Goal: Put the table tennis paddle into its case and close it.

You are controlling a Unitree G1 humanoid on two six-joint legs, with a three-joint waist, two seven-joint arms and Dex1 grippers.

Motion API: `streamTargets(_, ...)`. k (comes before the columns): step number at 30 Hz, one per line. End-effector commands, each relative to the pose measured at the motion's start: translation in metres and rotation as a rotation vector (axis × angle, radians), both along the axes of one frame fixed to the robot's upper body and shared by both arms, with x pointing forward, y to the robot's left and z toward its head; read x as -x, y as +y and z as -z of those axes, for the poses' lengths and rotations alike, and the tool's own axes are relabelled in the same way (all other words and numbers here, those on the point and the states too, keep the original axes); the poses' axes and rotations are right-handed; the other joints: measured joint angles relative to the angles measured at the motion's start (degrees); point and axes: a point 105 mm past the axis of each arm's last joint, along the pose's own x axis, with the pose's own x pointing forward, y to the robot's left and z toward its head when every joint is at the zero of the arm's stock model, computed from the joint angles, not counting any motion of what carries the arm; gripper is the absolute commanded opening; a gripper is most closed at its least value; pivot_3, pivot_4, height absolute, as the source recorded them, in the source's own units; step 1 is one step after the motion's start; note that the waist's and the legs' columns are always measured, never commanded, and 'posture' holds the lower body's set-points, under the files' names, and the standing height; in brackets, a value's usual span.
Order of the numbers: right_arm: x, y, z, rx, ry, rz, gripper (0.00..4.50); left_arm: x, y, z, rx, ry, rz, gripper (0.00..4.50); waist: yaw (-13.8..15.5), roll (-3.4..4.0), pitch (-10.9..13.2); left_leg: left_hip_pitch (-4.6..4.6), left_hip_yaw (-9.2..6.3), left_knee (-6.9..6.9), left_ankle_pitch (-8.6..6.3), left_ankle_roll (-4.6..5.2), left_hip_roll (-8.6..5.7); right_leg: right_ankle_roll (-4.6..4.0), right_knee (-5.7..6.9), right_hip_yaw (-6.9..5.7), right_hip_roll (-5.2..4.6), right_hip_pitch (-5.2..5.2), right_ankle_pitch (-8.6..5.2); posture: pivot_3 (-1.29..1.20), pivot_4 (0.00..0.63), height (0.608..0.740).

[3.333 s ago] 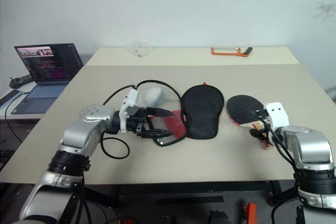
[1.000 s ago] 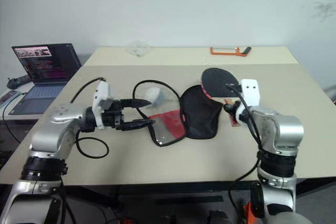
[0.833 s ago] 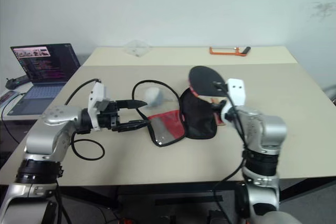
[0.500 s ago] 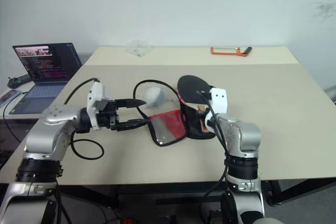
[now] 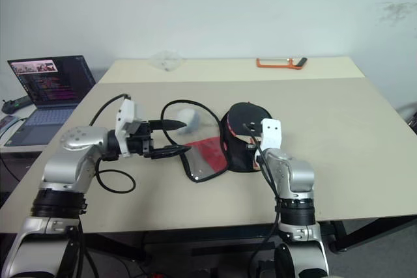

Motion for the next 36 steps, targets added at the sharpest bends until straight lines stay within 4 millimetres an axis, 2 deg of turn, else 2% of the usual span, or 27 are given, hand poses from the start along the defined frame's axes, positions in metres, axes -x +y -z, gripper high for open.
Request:
streamTargets(1,-0.006,0.012,-0.014,-0.013,-0.051,-0.017,1.09,0.000,-0.004,-0.012,-0.006,-0.047,0.012,3.77,-0.01,0.00,0.00,0.01,0.00,0.00,0.00,0.00,0.00,-0.01,0.01,0.00,0.00,0.00,0.00,0.00,0.150,0.740)
streamTargets(7,-0.010,0.021,-0.006,0.010,-0.027,-0.032,1.09,0.001,-0.004,-0.011,-0.010,-0.045,0.004,3.77,-0.07,0.00,0.00,0.01,0.00,-0.01,0.00,-0.01,0.01,-0.01,-0.01,0.02,0.01,0.00,0.01,0.00,0.150,0.740)
streamTargets(11,-0.011,0.017,0.003,0.016,-0.004,-0.008,1.09,0.003,-0.003,-0.010,-0.010,-0.040,0.000,3.77,-0.15,-0.01,-0.01,0.08,0.00,-0.01,0.00,0.00,0.03,-0.01,0.00,0.02,0.02,0.06,0.01,0.00,0.150,0.740)
streamTargets(14,-0.012,0.014,0.004,0.025,0.001,0.001,1.09,0.003,-0.001,-0.008,-0.012,-0.036,-0.006,3.77,-0.15,-0.01,-0.01,0.16,0.00,-0.01,0.00,0.01,0.03,-0.02,0.01,0.02,0.03,0.14,0.01,0.00,0.150,0.740)
streamTargets(18,-0.008,0.021,0.003,0.005,0.006,-0.030,1.09,0.003,0.001,-0.006,-0.013,-0.033,-0.011,3.77,-0.15,-0.01,-0.01,0.18,0.00,-0.01,0.00,0.00,0.03,-0.03,0.02,0.01,0.04,0.14,0.02,0.00,0.150,0.740)
streamTargets(23,-0.002,0.036,-0.008,0.016,-0.047,-0.093,2.71,0.002,0.001,-0.005,-0.017,-0.023,-0.017,3.77,-0.15,-0.01,-0.01,0.16,0.00,-0.04,0.00,0.00,0.04,-0.03,0.01,0.02,0.04,0.11,0.02,0.00,0.150,0.740)
streamTargets(27,0.003,0.038,-0.012,0.029,-0.063,-0.102,4.07,0.002,-0.002,-0.006,-0.018,-0.020,-0.016,3.77,-0.07,-0.01,-0.01,0.11,-0.01,-0.06,0.00,0.00,0.03,-0.03,-0.04,0.01,0.03,0.08,0.02,0.00,0.150,0.740)
streamTargets(28,0.004,0.038,-0.017,0.045,-0.088,-0.111,4.42,0.001,-0.002,-0.006,-0.017,-0.020,-0.018,3.77,-0.06,-0.01,-0.01,0.10,-0.01,-0.06,0.00,0.00,0.03,-0.03,-0.04,0.01,0.03,0.08,0.02,0.00,0.150,0.740)
streamTargets(33,0.019,0.041,-0.074,0.071,-0.289,-0.279,4.47,-0.004,0.008,-0.002,-0.023,-0.007,-0.079,3.77,0.00,0.01,0.01,0.06,-0.01,-0.05,0.00,0.00,0.03,-0.03,-0.04,0.00,0.03,0.03,0.02,0.00,0.150,0.740)
streamTargets(34,0.023,0.041,-0.080,0.070,-0.306,-0.309,4.47,-0.005,0.010,-0.001,-0.024,-0.005,-0.090,3.77,0.01,0.01,0.01,0.05,-0.02,-0.05,0.00,0.00,0.03,-0.02,-0.05,-0.01,0.03,0.04,0.01,0.00,0.150,0.740)
streamTargets(36,0.035,0.029,-0.101,0.080,-0.377,-0.430,4.47,-0.008,0.018,0.005,-0.027,0.009,-0.137,3.77,0.08,0.01,0.01,0.05,-0.04,-0.04,-0.01,0.01,0.03,-0.02,-0.07,-0.04,0.03,0.06,0.01,0.00,0.150,0.740)
